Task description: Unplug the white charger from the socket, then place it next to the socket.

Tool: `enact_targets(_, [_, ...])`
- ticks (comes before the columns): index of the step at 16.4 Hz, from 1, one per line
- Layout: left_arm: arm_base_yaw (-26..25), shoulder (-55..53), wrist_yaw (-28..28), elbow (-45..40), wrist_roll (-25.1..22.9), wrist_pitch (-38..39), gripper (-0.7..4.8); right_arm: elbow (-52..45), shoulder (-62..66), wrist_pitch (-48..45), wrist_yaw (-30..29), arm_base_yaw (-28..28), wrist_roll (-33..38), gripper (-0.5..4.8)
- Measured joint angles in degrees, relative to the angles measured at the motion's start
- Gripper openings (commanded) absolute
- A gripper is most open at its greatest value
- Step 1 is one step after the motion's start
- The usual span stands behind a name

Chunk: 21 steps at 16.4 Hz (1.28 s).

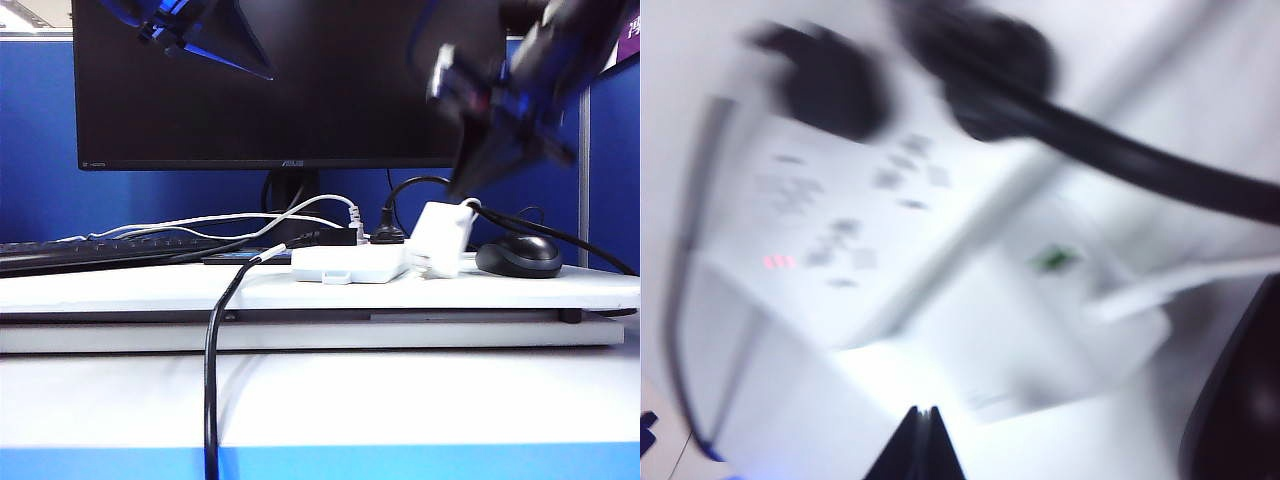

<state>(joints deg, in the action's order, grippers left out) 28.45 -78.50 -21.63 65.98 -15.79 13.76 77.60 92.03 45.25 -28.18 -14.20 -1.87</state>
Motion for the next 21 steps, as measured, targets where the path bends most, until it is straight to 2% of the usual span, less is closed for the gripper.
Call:
enact_targets(4, [0.0, 0.0, 0.0, 0.0, 0.0, 0.0, -0.05, 0.2, -2.8, -2.8, 0.0, 0.1, -0.1, -0.06])
enact_targets(10, [0.0, 0.0, 0.0, 0.0, 0.0, 0.0, -0.05, 0.2, 3.2, -8.2, 1.9, 0.0, -0.1, -0.06])
enact_targets(21, [0.0, 0.0, 0.0, 0.0, 0.0, 0.0, -0.05, 0.8, 10.3, -8.1, 2.6, -0.7, -0.9, -0.06])
